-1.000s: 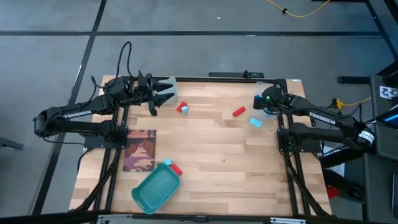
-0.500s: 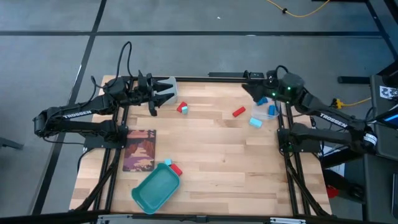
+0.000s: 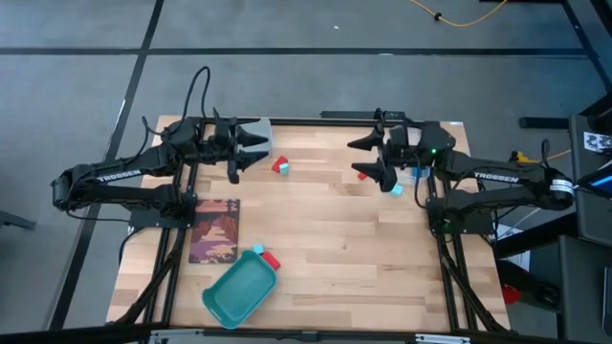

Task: Sort & place blocks by color
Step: Put the top left light blue block into the gray bin

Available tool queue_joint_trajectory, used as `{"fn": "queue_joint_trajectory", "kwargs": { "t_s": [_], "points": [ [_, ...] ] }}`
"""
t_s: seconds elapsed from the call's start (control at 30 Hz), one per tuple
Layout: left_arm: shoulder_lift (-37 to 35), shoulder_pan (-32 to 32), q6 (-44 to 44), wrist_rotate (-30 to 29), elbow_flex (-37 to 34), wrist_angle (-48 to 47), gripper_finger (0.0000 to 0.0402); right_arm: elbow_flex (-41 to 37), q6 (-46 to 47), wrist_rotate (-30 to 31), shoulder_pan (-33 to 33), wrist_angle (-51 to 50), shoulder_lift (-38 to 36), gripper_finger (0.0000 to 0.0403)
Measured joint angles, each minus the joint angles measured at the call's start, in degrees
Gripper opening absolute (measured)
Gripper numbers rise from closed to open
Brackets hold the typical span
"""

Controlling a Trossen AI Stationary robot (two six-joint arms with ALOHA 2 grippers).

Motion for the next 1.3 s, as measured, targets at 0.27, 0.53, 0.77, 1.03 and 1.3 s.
{"fn": "queue_joint_trajectory", "kwargs": {
  "t_s": [0.27,0.53,0.77,1.03,1.3],
  "points": [
    [0.00,0.00,-0.08,-1.42,0.00,-0.11,0.0208,0.00,-0.52,0.12,0.06,0.05,0.06,0.0320],
    [5.14,1.00,-3.43,-10.11,4.20,-4.84,0.0208,0.02,-0.33,0.25,0.04,0.02,0.06,0.0320],
    [18.59,3.32,-3.23,-6.60,15.91,-28.73,0.0208,0.00,1.82,0.30,0.04,-0.05,0.06,0.0320],
    [32.80,5.42,-4.57,-5.74,18.29,-35.20,0.0208,0.02,2.66,0.25,0.04,-0.20,0.06,0.0320],
    [42.14,5.51,-4.94,-7.98,18.28,-34.75,0.0208,0.02,2.66,0.23,0.03,-0.24,0.04,0.0320]
  ]
}}
